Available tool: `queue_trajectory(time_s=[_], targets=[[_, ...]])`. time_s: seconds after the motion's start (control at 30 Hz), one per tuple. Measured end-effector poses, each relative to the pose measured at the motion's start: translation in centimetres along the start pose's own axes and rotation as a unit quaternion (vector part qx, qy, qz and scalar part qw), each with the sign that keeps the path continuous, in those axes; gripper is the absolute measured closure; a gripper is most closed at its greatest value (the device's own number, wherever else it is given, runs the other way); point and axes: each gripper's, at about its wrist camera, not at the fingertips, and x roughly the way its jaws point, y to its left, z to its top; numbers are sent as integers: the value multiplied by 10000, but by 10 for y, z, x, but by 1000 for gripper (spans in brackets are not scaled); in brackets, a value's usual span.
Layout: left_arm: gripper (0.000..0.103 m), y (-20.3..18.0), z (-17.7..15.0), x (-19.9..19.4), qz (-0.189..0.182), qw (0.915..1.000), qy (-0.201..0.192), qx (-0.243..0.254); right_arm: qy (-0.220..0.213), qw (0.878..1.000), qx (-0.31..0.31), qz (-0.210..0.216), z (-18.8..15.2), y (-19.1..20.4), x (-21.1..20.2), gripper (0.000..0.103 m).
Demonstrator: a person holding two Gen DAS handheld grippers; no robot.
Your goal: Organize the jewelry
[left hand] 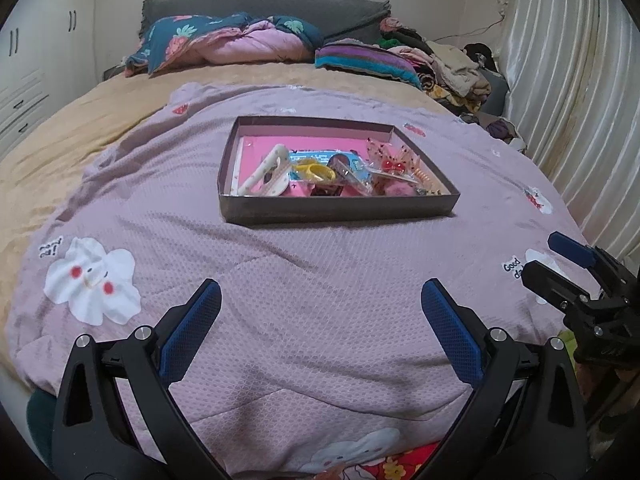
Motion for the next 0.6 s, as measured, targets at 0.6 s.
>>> queue_trajectory(time_s=[0.6], targets=[[9,1,0,9,65,9999,120,-66,89,9998,177,-10,-3,-9,8,4]])
